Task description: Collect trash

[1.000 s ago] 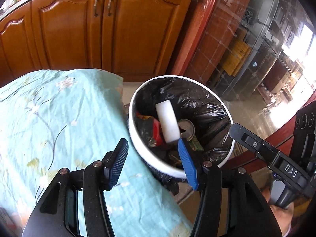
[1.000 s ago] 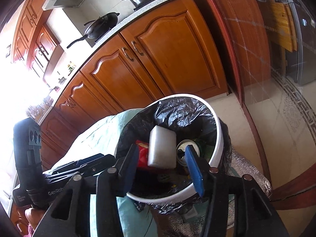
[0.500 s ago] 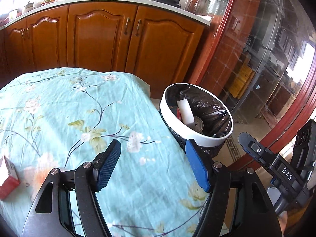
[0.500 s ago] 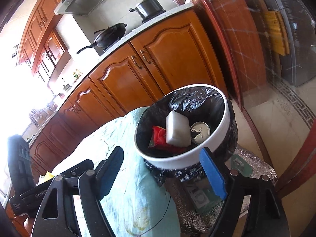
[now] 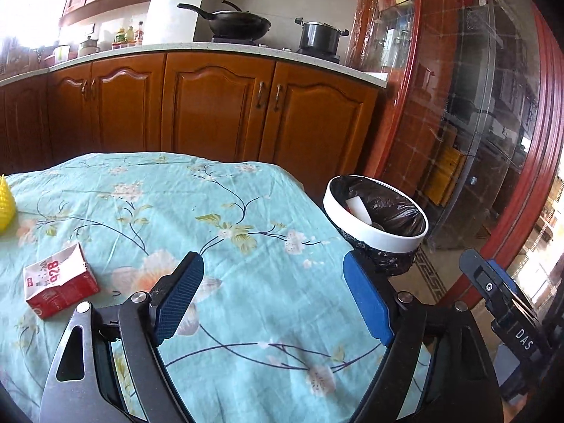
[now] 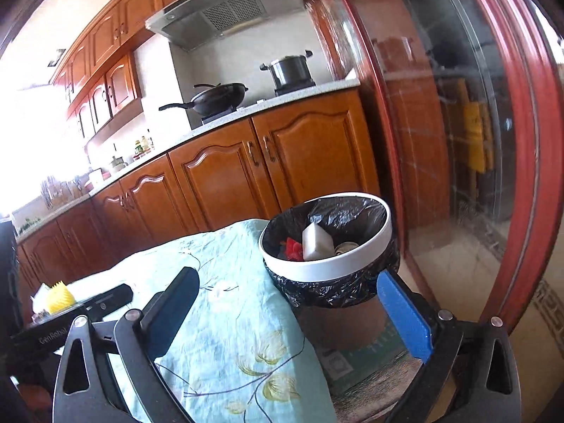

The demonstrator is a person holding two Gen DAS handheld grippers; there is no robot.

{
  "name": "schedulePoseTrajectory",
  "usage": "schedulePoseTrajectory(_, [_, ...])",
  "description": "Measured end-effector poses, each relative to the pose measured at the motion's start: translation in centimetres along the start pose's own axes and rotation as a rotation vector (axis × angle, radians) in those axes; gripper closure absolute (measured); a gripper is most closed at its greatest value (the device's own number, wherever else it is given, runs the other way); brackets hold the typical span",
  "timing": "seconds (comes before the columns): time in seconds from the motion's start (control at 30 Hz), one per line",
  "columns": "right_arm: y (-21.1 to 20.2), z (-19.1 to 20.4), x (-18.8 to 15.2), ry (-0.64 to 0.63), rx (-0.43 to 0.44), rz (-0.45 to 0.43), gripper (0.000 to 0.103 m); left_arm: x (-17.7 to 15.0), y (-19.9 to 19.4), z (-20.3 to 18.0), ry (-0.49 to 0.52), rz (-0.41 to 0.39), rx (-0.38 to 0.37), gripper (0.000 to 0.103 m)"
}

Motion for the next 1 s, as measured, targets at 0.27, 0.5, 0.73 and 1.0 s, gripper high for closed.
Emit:
schedulePoseTrajectory(0.27, [-2.6, 1.2, -0.9, -0.076, -0.019, -0.076, 0.0, -1.3, -2.9, 0.1, 0.086, -0.076, 0.077, 0.004])
schedulePoseTrajectory(0.5, [-4.3, 1.7, -0.3, -0.101, -0.045, -0.16, 0.0, -1.5, -5.4, 0.2, 0.15, -0.151, 0.166, 0.0])
schedulePoseTrajectory(0.73, [-4.0, 2.5, -1.9, -0.105, -0.025, -0.101, 0.0, -2.8, -5.7, 0.5, 0.144, -0.132, 0.178, 0.0])
schedulePoseTrajectory(1.0, [-4.6, 3.5, -2.5, -0.141, -0.008, -0.113, 0.0, -3.4, -6.5, 0.5, 0.142, -0.145, 0.185, 0.0])
Point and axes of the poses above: each gripper's, at about its wrist camera, not at the fingertips, and y roughly the way its jaws point, z to its left, x to its top, the point moved 10 cm from there along y, roughly the way its jaws point, and after that the axes turned 12 degrees about -x, right-handed, at the moved point
